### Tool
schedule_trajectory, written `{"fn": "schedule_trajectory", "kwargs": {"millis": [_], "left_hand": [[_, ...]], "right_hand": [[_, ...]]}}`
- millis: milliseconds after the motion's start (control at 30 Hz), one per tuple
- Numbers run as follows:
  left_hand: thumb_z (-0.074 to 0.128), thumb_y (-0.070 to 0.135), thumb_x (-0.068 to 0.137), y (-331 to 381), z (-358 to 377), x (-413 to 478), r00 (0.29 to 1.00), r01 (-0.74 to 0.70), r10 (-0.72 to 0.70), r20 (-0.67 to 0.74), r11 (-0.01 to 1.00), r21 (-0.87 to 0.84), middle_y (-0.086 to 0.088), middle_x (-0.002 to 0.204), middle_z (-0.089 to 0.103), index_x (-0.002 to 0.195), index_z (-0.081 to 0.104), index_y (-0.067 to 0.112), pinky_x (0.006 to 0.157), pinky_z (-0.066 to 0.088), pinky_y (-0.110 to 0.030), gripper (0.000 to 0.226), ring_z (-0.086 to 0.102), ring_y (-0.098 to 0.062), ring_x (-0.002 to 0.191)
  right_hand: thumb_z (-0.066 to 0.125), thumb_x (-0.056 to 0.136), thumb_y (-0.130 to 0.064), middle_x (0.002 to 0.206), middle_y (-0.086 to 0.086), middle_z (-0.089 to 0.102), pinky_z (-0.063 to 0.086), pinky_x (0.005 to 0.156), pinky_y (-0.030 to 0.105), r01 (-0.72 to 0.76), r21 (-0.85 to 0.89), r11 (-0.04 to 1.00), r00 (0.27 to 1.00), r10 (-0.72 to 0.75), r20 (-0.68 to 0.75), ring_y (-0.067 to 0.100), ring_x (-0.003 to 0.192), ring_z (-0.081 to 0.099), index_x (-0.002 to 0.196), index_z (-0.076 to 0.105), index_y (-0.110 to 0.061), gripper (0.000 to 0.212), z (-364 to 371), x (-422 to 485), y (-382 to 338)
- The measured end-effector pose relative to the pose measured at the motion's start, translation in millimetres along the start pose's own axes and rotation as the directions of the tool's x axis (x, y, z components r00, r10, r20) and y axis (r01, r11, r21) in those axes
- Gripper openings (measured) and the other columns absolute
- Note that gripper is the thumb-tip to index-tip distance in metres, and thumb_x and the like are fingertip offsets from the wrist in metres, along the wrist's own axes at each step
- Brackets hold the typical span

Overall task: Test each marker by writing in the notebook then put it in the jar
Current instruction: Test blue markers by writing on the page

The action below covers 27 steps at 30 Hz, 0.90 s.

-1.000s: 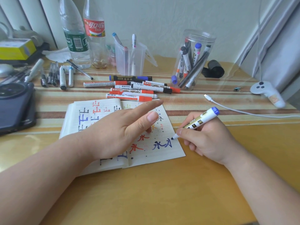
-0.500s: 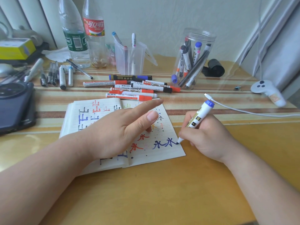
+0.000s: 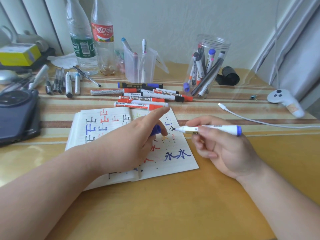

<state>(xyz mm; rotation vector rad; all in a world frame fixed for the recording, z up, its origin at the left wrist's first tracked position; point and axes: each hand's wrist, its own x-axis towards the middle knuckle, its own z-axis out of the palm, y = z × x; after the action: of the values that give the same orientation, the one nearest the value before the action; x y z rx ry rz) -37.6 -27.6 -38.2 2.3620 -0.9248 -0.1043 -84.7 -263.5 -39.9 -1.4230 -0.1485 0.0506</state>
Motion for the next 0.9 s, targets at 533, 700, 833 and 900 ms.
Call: {"fn": "schedule_trajectory", "kwargs": {"millis": [533, 700, 833, 900], "left_hand": [[0.056, 0.012, 0.098, 12, -2, -1, 0.991, -0.126, 0.126, -0.044, 0.992, 0.000, 0.022, 0.119, 0.065, 0.149, 0.006, 0.048, 0.086, 0.046, -0.027, 0.081, 0.059, -0.004, 0.096], [0.063, 0.015, 0.096, 12, -2, -2, 0.983, -0.160, 0.153, -0.102, 0.985, -0.063, 0.025, 0.113, 0.067, 0.135, 0.030, 0.044, 0.075, 0.046, -0.012, 0.059, 0.058, 0.006, 0.081], [0.070, 0.032, 0.091, 9, -2, -4, 0.980, -0.155, 0.120, -0.160, 0.962, -0.224, 0.012, 0.081, 0.070, 0.095, 0.046, 0.031, 0.054, 0.044, -0.015, 0.025, 0.055, -0.005, 0.056], [0.068, 0.037, 0.091, 13, 0, -4, 0.981, -0.172, 0.131, -0.141, 0.926, -0.337, 0.005, 0.081, 0.074, 0.092, 0.047, 0.026, 0.050, 0.043, -0.016, 0.023, 0.052, -0.004, 0.050]], "right_hand": [[0.067, 0.076, -0.022, 0.080, 0.022, 0.067, 0.022, 0.041, 0.024, 0.008, 0.006, 1.000, 0.996, -0.009, 0.093, 0.023, 0.059, 0.053, 0.091, 0.071, -0.012, 0.018, 2, -3, 0], [0.075, 0.082, -0.012, 0.078, 0.012, 0.072, 0.029, 0.042, 0.020, 0.005, -0.052, 0.999, 0.993, 0.002, 0.121, 0.018, 0.058, 0.053, 0.101, 0.076, -0.011, 0.019, 4, -5, 0], [0.088, 0.071, -0.037, 0.075, 0.019, 0.065, 0.026, 0.043, 0.023, -0.007, -0.017, 1.000, 0.990, 0.010, 0.138, 0.019, 0.058, 0.051, 0.105, 0.076, -0.011, 0.043, 4, -4, -1], [0.088, 0.070, -0.039, 0.062, 0.017, 0.058, 0.024, 0.043, 0.023, -0.007, 0.001, 1.000, 0.990, 0.006, 0.142, 0.019, 0.052, 0.047, 0.102, 0.072, -0.012, 0.044, 3, -4, -2]]}}
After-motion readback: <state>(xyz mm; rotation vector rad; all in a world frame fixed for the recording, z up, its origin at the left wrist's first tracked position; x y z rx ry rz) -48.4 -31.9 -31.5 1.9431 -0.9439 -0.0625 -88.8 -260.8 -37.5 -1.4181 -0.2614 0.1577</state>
